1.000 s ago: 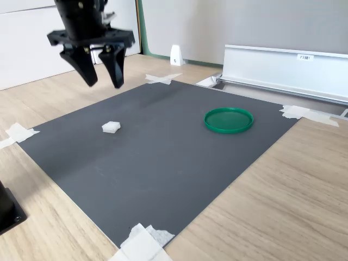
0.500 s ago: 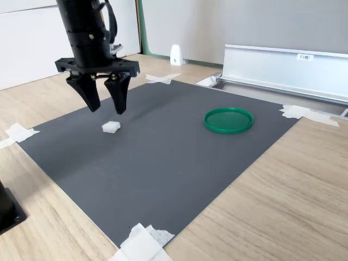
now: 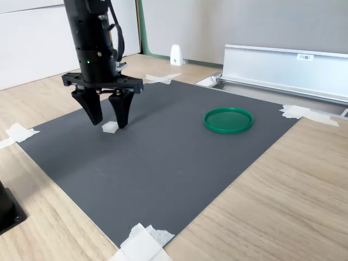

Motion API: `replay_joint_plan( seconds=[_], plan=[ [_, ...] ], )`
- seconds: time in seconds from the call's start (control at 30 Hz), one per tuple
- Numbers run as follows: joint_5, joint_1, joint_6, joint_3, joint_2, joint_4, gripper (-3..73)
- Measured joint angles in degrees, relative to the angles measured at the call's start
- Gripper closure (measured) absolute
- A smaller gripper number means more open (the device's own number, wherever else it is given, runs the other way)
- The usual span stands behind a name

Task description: Grasp a white terminal and put it on the green lid.

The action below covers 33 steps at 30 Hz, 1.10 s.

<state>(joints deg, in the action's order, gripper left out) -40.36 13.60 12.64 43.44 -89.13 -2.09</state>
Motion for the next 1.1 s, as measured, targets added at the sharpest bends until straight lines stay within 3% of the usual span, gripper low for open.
replay_joint_plan(
  seconds=[0.4,0.53,0.7,0.87,1.1],
  plan=[
    [0.5,0.0,-0.2,0.0,-1.1,1.4,16.7],
    [0.5,0.0,-0.2,0.1,-1.2,2.1,23.4],
    [0.5,0.0,0.7,0.2,-1.3,2.8,38.5],
    [-0.8,0.0,3.3,0.9,-1.4,2.5,38.4],
    [-9.3,-0.1,11.0,10.8,2.1,2.6,38.4]
  ],
)
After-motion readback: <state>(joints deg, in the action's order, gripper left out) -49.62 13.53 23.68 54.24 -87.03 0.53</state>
